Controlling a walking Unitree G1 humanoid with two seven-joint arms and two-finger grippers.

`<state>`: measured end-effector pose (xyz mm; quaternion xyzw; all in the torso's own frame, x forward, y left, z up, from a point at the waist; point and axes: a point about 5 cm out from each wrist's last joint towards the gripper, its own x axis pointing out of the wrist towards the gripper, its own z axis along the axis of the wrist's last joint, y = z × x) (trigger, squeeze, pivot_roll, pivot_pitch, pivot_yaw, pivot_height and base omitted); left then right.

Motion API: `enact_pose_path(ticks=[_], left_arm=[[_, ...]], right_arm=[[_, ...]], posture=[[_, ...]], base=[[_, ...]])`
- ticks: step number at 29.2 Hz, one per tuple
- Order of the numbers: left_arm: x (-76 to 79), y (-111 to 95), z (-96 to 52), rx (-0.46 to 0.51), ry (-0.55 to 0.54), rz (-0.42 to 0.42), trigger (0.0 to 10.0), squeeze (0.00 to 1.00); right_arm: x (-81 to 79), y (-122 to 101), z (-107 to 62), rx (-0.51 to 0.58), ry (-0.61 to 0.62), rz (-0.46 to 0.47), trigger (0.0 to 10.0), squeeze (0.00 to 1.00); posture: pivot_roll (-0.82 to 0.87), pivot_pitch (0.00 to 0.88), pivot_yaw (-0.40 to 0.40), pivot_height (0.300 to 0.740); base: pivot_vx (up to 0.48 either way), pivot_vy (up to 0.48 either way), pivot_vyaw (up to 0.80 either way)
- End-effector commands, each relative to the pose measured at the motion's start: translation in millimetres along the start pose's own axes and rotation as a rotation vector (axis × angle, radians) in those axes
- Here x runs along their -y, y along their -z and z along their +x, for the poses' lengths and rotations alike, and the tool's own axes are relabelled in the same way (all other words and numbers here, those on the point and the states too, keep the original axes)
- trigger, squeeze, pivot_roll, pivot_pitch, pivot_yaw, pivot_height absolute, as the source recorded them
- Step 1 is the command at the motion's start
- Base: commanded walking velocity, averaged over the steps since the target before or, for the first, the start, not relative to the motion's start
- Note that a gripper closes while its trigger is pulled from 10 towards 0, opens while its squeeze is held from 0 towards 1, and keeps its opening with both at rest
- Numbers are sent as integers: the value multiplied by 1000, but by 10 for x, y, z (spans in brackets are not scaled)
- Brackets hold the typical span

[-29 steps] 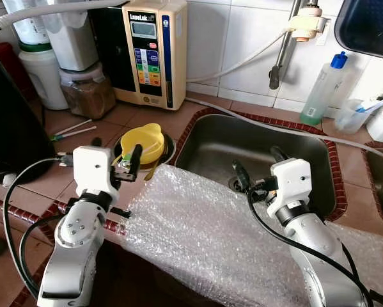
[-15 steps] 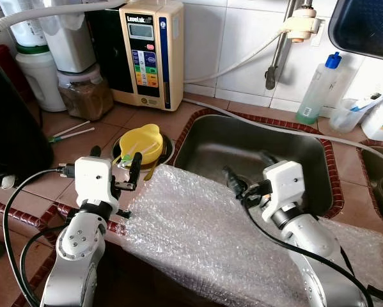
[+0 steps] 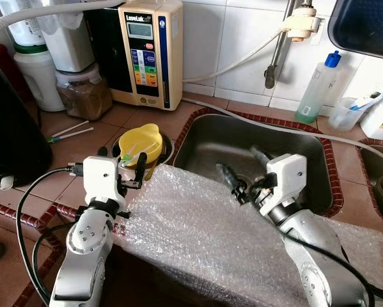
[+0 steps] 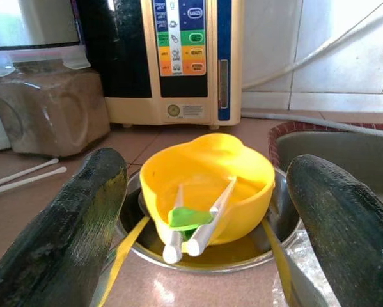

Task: Kitchen organization

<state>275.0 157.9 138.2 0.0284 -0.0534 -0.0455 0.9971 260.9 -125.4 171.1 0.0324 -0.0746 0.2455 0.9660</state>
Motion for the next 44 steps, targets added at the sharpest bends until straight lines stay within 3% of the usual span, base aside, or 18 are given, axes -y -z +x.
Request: enact_pose_path(ticks=[1, 24, 40, 44], left_arm=[[25, -4, 30, 7, 1, 7, 10000, 0], [78, 1, 41, 9, 12, 0, 10000, 0], [4, 27, 37, -8, -43, 42, 10000, 0], [45, 74, 43, -30, -15, 27, 10000, 0]], right_arm=[[-6, -89, 26, 28, -21, -5, 10000, 0], [134, 113, -29, -77, 86, -85, 10000, 0], [129, 150, -29, -86, 99, -85, 10000, 0], [26, 209, -40, -127, 29, -31, 10000, 0]], posture=[[-17, 0, -18, 740], [-17, 0, -14, 740], [-13, 0, -11, 740], [-19, 0, -10, 740]], base=[[0, 0, 0], [0, 0, 0], [0, 0, 133], [0, 0, 0]])
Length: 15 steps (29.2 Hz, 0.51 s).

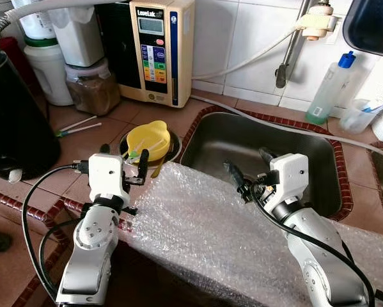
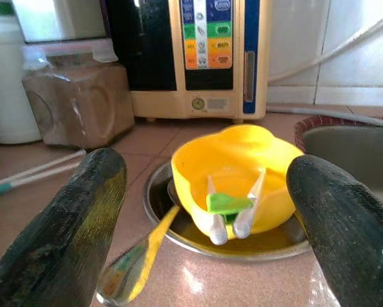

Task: Kitchen organization

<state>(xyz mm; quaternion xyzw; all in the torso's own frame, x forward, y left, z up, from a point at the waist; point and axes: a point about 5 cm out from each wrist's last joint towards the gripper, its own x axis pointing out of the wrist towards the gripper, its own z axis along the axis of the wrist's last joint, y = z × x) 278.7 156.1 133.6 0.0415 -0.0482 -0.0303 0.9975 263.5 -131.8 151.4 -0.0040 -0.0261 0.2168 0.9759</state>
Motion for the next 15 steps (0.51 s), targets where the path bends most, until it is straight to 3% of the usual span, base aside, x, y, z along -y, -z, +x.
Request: enact_pose_path(ticks=[1, 2, 3, 4, 6, 15], left_arm=[[49, 48, 12, -28, 21, -9, 10000, 0], [49, 48, 12, -28, 21, -9, 10000, 0], [59, 58, 14, -33, 25, -13, 8039, 0], [59, 58, 14, -33, 25, -13, 8039, 0], [80, 69, 19, -36, 40, -34, 0, 0], [111, 72, 36, -35, 61, -42, 0, 0]], right_arm=[[-98, 55, -14, -46, -61, 69, 10000, 0], [-98, 55, -14, -46, -61, 69, 10000, 0], [-114, 74, -25, -58, -75, 73, 10000, 0], [-114, 74, -25, -58, -75, 73, 10000, 0], [-140, 88, -43, -65, -100, 57, 10000, 0], [-197, 89, -48, -77, -138, 56, 10000, 0]], posture=[[-22, 0, -9, 740], [-22, 0, -9, 740], [-23, 0, -8, 740], [-23, 0, -8, 740], [-23, 0, -8, 740], [-25, 0, -9, 740]], base=[[0, 0, 0], [0, 0, 0], [0, 0, 0], [0, 0, 0], [0, 0, 0], [0, 0, 0]])
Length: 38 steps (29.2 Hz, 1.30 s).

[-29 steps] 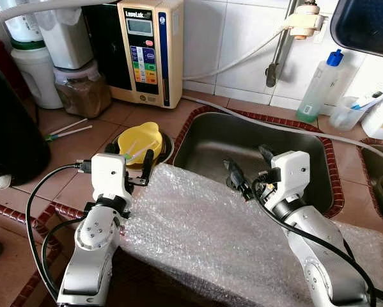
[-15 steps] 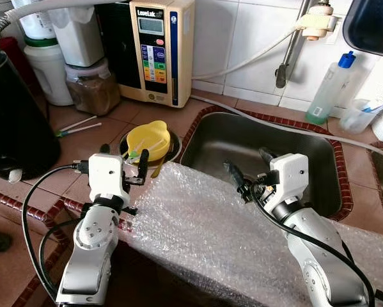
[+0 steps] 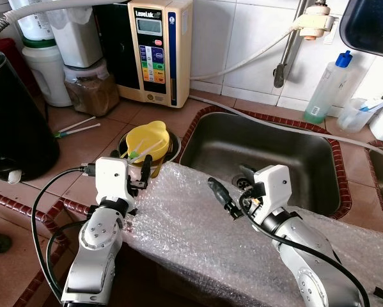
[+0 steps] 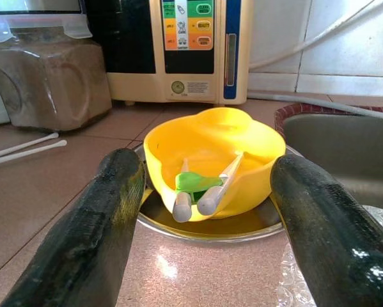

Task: Kitchen organization

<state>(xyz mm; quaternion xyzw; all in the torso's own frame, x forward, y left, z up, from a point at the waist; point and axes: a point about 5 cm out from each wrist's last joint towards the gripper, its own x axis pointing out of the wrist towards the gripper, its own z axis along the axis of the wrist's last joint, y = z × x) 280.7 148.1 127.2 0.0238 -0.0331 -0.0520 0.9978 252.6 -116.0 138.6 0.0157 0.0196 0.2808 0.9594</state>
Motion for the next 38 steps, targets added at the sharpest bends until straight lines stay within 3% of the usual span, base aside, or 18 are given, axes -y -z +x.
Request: enact_pose_path(ticks=[1, 5, 38], left_arm=[[26, 14, 18, -8, 18, -5, 0, 0], [25, 11, 22, -8, 18, -6, 0, 0], [-10, -21, 35, 14, 2, 37, 0, 0]], right_arm=[[-16, -29, -13, -1, -16, 2, 10000, 0], [-72, -19, -33, -10, -72, 61, 10000, 0], [-56, 23, -16, -32, -79, 34, 10000, 0]], posture=[[-25, 0, -9, 740], [-26, 0, -10, 740], [-15, 0, -15, 740]], base=[[0, 0, 0], [0, 0, 0], [0, 0, 0]])
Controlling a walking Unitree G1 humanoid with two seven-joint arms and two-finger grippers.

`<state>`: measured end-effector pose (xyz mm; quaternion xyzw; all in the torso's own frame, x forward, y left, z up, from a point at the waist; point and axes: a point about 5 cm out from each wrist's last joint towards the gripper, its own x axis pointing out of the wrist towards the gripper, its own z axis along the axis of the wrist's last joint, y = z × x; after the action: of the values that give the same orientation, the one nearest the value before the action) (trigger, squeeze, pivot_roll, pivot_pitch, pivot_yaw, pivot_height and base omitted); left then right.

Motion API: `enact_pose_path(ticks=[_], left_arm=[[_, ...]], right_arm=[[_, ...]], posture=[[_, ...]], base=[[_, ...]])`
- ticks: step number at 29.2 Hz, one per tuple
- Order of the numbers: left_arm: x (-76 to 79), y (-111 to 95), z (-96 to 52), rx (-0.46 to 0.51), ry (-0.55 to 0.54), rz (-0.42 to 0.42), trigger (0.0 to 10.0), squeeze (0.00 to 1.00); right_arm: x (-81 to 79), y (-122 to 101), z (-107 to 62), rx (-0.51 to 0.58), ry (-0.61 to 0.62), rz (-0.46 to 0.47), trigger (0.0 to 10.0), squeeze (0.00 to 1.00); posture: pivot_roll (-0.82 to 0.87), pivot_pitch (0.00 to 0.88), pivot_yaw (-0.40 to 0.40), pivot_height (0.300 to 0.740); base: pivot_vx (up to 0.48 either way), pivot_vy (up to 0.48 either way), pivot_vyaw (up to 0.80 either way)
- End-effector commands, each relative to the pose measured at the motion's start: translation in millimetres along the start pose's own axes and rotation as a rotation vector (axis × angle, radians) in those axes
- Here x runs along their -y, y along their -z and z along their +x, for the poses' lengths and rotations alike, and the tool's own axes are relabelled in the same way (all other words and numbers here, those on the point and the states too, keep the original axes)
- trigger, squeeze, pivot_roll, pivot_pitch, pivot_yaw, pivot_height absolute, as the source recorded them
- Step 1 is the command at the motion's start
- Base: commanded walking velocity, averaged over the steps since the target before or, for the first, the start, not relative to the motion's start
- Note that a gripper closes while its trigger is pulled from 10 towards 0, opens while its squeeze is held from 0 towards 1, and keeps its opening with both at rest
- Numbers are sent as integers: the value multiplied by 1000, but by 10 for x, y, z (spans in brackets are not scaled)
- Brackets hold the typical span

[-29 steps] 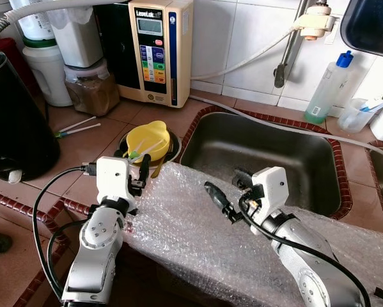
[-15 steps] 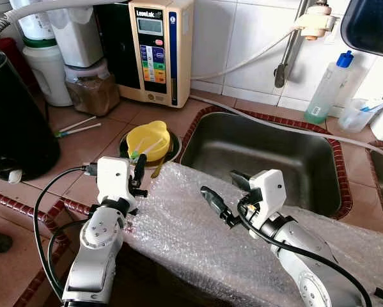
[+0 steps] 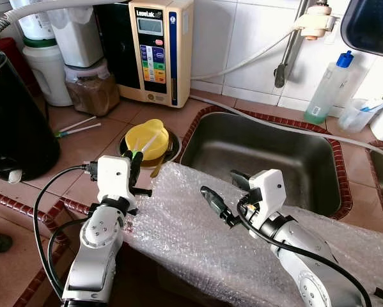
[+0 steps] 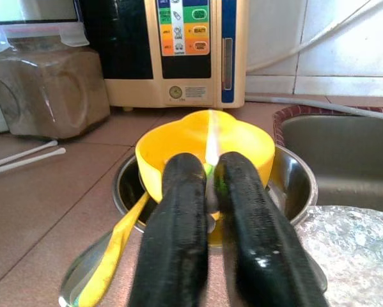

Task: Kitchen organization

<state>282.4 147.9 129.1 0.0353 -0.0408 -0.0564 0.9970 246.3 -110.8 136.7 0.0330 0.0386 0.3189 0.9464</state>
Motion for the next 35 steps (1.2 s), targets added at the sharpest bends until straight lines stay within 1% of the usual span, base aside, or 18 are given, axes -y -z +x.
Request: enact_pose_path(ticks=[1, 9, 11, 13, 15, 17, 18, 19, 21, 22, 27, 28, 29, 31, 33, 34, 35], left_arm=[[-11, -2, 17, 0, -8, 13, 0, 0], [-9, -30, 23, 20, -8, 31, 0, 0], [-4, -55, 19, 36, -5, 44, 0, 0], [22, -120, 11, 74, 13, 88, 0, 0], [25, -130, 10, 80, 15, 92, 0, 0], [39, -189, 11, 120, 24, 126, 0, 0], [39, -189, 11, 120, 24, 126, 0, 0], [87, -273, 12, 179, 56, 174, 0, 0], [124, -335, 12, 229, 73, 218, 0, 0], [153, -379, 9, 271, 87, 239, 0, 0], [228, -399, 11, 288, 134, 198, 0, 0], [233, -411, 6, 300, 139, 212, 0, 0], [242, -422, -2, 316, 145, 232, 0, 0], [263, -442, -5, 343, 153, 242, 0, 0], [321, -446, -2, 366, 200, 277, 0, 0], [379, -461, -18, 398, 273, 305, 0, 0], [394, -466, -25, 409, 298, 316, 0, 0]], right_arm=[[21, 0, 8, -3, 1, -9, 10000, 0], [32, -4, 12, -3, 0, -14, 10000, 0], [32, -4, 10, -3, -1, -15, 10000, 0], [34, -2, 7, -5, -1, -13, 10000, 0], [34, -2, 7, -5, -1, -14, 10000, 0], [38, -1, 8, -6, -2, -13, 10000, 0], [38, -1, 8, -6, -2, -13, 10000, 0], [47, -3, 10, -1, 6, -17, 10000, 0], [65, -13, 17, 7, 17, -18, 10000, 0], [84, -27, 29, 15, 28, -12, 10000, 0], [135, -61, 50, 26, 49, -15, 10000, 0], [144, -61, 44, 26, 53, -16, 10000, 0], [159, -56, 34, 26, 59, -17, 10000, 0], [197, -54, 28, 30, 77, -11, 10000, 0], [270, -94, 48, 49, 108, 12, 10000, 0], [394, -220, 87, 111, 158, 100, 10000, 0], [450, -271, 99, 133, 176, 126, 10000, 0]], posture=[[-15, 0, -15, 740], [-17, 0, -17, 740], [-18, 0, -17, 740], [-18, 0, -20, 740], [-18, 0, -20, 740], [-18, 0, -21, 740], [-18, 0, -21, 740], [-18, 0, -23, 740], [-15, 0, -24, 740], [-15, 0, -24, 740], [-18, 0, -21, 740], [-18, 0, -21, 740], [-17, 0, -21, 740], [-16, 0, -22, 740], [-13, 0, -28, 740], [-14, 0, -27, 740], [-14, 0, -27, 740]], base=[[0, 0, 0], [0, 0, 0], [0, 0, 0], [0, 0, 0], [0, 0, 0], [0, 0, 0], [0, 0, 0], [0, 0, 0], [0, 0, 0], [0, 0, 0], [0, 0, 0], [0, 0, 0], [0, 0, 0], [0, 0, 0], [0, 0, 0], [0, 0, 0], [0, 0, 0]])
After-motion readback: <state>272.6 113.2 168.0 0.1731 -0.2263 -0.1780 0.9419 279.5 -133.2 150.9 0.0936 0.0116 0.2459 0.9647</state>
